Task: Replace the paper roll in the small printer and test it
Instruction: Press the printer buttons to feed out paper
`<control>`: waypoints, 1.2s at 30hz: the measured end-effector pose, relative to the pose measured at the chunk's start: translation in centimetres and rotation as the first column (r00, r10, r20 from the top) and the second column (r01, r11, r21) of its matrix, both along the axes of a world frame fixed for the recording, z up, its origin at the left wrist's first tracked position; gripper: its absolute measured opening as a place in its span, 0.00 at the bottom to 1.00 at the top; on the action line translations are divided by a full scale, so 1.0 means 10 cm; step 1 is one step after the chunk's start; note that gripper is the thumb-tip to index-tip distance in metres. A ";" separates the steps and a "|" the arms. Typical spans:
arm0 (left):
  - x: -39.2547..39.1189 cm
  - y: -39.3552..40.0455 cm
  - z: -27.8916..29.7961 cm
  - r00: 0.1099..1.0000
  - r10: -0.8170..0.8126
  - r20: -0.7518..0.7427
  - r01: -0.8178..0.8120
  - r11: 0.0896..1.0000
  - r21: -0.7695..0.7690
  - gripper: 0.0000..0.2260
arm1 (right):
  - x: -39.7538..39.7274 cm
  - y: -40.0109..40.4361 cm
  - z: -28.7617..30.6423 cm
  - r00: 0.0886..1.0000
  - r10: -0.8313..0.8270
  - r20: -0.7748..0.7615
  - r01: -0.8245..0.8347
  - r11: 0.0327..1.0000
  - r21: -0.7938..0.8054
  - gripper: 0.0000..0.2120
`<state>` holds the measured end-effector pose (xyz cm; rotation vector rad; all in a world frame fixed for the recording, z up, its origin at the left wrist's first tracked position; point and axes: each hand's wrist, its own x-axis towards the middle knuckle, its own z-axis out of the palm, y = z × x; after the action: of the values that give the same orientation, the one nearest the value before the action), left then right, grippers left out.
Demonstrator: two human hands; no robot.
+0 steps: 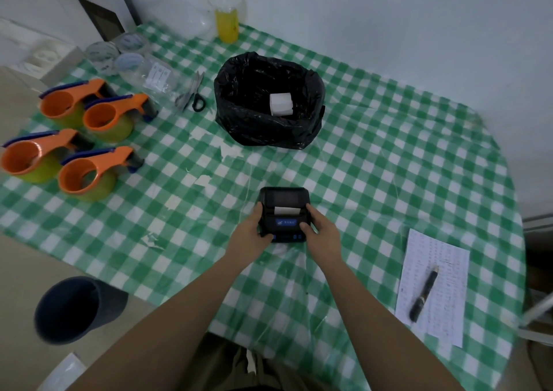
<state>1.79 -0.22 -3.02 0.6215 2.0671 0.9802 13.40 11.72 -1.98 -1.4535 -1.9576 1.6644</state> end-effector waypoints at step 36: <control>0.03 0.00 0.12 0.995 -0.042 -0.091 0.036 0.997 -0.068 0.36 | 0.02 0.02 0.00 1.000 0.007 0.003 -0.006 0.999 -0.036 0.23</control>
<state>2.13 -0.22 -1.82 0.6809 2.1510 0.8714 13.58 11.94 -2.00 -1.4646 -1.9459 1.7095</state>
